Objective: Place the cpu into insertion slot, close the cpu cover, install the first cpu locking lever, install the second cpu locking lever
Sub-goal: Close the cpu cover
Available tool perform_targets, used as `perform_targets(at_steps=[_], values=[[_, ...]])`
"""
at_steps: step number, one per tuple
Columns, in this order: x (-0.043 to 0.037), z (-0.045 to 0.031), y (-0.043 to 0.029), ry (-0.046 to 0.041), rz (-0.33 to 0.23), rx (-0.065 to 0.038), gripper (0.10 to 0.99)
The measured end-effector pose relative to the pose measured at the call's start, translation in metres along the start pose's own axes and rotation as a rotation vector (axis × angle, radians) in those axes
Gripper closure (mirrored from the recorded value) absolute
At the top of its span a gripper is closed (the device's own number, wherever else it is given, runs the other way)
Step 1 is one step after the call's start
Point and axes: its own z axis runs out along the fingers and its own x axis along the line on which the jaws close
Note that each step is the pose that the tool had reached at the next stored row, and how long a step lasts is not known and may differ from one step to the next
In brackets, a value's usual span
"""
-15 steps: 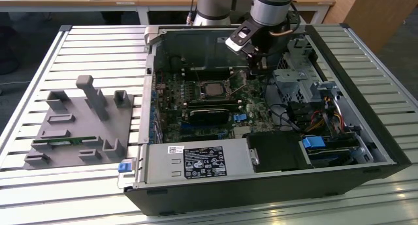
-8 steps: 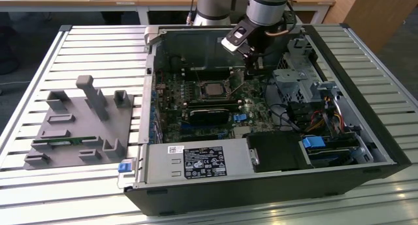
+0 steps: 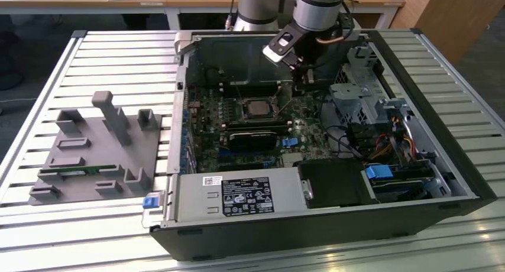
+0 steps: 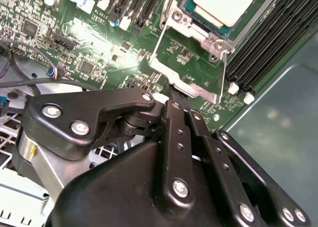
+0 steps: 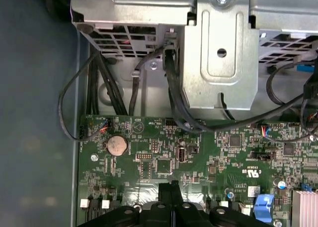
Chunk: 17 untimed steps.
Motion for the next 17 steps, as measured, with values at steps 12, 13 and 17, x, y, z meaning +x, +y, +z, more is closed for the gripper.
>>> perform_targets(at_steps=[12, 13, 17], values=[[0.0001, 0.0000, -0.0125, 0.0001, 0.000, 0.000, 0.980], [0.0002, 0.0000, -0.0135, 0.0001, 0.000, 0.000, 0.980], [0.0002, 0.0000, -0.0177, 0.0001, 0.000, 0.000, 0.980]])
